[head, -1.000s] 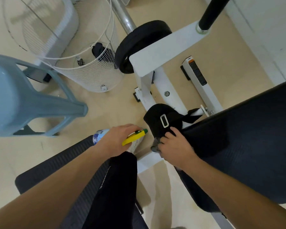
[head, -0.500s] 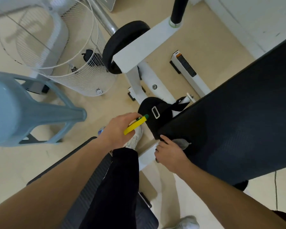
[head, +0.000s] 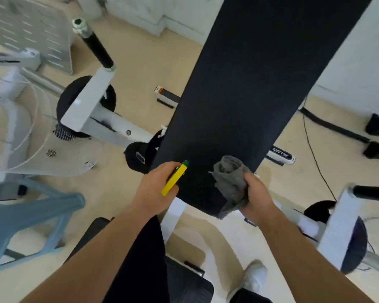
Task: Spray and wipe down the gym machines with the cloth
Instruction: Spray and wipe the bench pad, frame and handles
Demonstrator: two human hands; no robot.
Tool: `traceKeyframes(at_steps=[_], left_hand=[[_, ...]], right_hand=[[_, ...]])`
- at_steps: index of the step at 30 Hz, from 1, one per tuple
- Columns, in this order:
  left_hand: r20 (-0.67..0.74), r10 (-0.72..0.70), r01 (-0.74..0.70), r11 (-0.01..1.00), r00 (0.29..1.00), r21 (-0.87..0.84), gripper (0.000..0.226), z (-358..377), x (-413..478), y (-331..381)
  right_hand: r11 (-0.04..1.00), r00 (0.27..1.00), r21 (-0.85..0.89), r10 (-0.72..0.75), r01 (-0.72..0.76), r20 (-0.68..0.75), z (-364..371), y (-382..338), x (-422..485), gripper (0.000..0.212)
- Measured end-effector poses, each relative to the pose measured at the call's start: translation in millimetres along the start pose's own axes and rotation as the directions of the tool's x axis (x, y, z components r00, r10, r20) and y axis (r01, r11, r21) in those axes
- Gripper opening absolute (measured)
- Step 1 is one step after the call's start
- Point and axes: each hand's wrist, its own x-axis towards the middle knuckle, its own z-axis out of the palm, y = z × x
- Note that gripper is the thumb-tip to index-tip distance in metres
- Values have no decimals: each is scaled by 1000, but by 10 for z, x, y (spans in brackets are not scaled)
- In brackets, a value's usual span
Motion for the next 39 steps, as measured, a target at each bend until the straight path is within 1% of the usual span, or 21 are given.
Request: traceKeyframes(at_steps=[2, 3, 5, 6, 7, 9, 11, 13, 15, 18, 20, 22, 26, 29, 32, 34, 35, 36, 37, 39], left_hand=[[60, 49, -49, 999, 997, -5, 47, 198, 74, 326], [80, 78, -78, 997, 994, -3, 46, 284, 103, 463], [132, 155, -156, 988, 979, -5, 45, 532, 175, 814], [153, 177, -175, 984, 972, -23, 45, 634, 201, 950], [178, 196, -190, 980, 964, -49, 44, 735, 226, 1076], [228, 253, -239, 967, 940, -88, 44, 988, 266, 1329], [272, 292, -276, 956, 917, -97, 44, 1243, 290, 1554], [306, 316, -292, 949, 898, -122, 39, 1457, 295, 1747], [332, 333, -300, 942, 883, -148, 40, 1655, 290, 1915], [361, 320, -269, 945, 876, -185, 43, 1898, 288, 2105], [384, 319, -256, 944, 867, -207, 42, 2024, 298, 2207], [392, 340, -266, 936, 855, -232, 39, 2112, 318, 2305], [355, 407, -332, 909, 842, -253, 33, 2213, 395, 2445], [327, 437, -368, 895, 838, -252, 29, 2212, 427, 2539], [325, 424, -366, 903, 845, -225, 21, 2192, 444, 2564], [338, 419, -359, 905, 843, -226, 13, 2177, 438, 2518], [348, 421, -358, 904, 837, -234, 10, 2166, 433, 2488], [359, 423, -354, 903, 832, -242, 9, 2160, 420, 2465], [368, 420, -348, 904, 829, -249, 10, 2154, 411, 2444], [372, 414, -339, 906, 830, -254, 10, 2142, 403, 2412]], right_hand=[[984, 999, 174, 40, -34, -31, -324, -106, -189, 40], [972, 999, 233, 43, -35, -29, -468, -129, -260, 46], [941, 1000, 339, 5, 5, -29, -817, -170, -448, 61], [927, 999, 373, -15, 27, -35, -929, -179, -536, 62], [924, 998, 379, -42, 58, -50, -1048, -178, -607, 59], [929, 985, 335, -124, 158, -119, -1296, -174, -743, 41], [925, 956, 287, -190, 251, -223, -1553, -144, -856, 32], [898, 909, 285, -228, 334, -349, -1787, -116, -967, 24], [839, 843, 339, -231, 425, -485, -1993, -118, -1087, 27], [719, 784, 458, -194, 522, -590, -2216, -136, -1219, 36], [635, 746, 513, -156, 578, -648, -2318, -141, -1246, 34], [582, 728, 547, -120, 602, -675, -2351, -154, -1245, 34], [532, 725, 576, -109, 621, -680, -2340, -198, -1187, 37], [503, 691, 559, -114, 659, -713, -2287, -231, -1120, 32], [498, 642, 516, -115, 697, -758, -2228, -313, -1074, 27], [485, 601, 482, -118, 730, -791, -2203, -405, -1024, 26], [494, 576, 449, -134, 744, -807, -2206, -469, -984, 27], [507, 540, 391, -185, 768, -821, -2209, -533, -950, 32], [532, 487, 294, -266, 794, -832, -2201, -599, -909, 40], [577, 346, 26, -453, 816, -822, -2114, -733, -798, 55]])
